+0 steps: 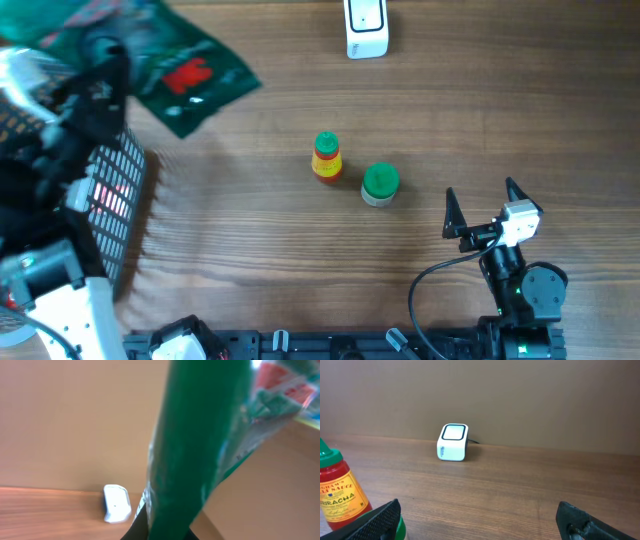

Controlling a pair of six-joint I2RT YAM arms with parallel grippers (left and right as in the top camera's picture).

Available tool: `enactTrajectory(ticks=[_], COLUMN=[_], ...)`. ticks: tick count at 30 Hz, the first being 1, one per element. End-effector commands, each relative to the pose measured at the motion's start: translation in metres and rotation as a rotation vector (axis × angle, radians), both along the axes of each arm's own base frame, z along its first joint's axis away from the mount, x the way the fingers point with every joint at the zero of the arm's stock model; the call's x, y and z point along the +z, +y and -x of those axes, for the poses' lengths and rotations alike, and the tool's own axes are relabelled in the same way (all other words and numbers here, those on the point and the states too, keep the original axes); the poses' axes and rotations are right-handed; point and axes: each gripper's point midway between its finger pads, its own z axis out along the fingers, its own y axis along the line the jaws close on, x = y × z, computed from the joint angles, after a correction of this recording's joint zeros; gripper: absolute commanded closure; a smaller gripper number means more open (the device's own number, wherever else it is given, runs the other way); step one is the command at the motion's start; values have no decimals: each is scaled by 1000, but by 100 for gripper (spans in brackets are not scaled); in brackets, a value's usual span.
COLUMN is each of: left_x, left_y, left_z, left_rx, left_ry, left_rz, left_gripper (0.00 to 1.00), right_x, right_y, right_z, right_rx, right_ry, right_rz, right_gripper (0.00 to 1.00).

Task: Scan the item barcode
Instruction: 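Carry the green snack bag right and lay it on the table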

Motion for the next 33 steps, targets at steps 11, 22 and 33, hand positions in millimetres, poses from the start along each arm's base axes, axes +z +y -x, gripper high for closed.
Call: enactTrajectory(ticks=[11, 22, 33], left_x=[-72, -259, -313], left_y=[-239, -370, -394], left_z=[-44, -68, -43], left_rx=[-272, -295, -314], left_ry=[143, 325, 382], left_rz=[23, -130, -257], left_gripper=[96, 96, 96], right_x=[0, 1, 0], right_y=[-2, -2, -2], right_z=[0, 0, 0], right_rx=[-11, -11, -11], right_ry=[-5, -5, -5], right_rz=[13, 12, 12], right_gripper=[0, 0, 0])
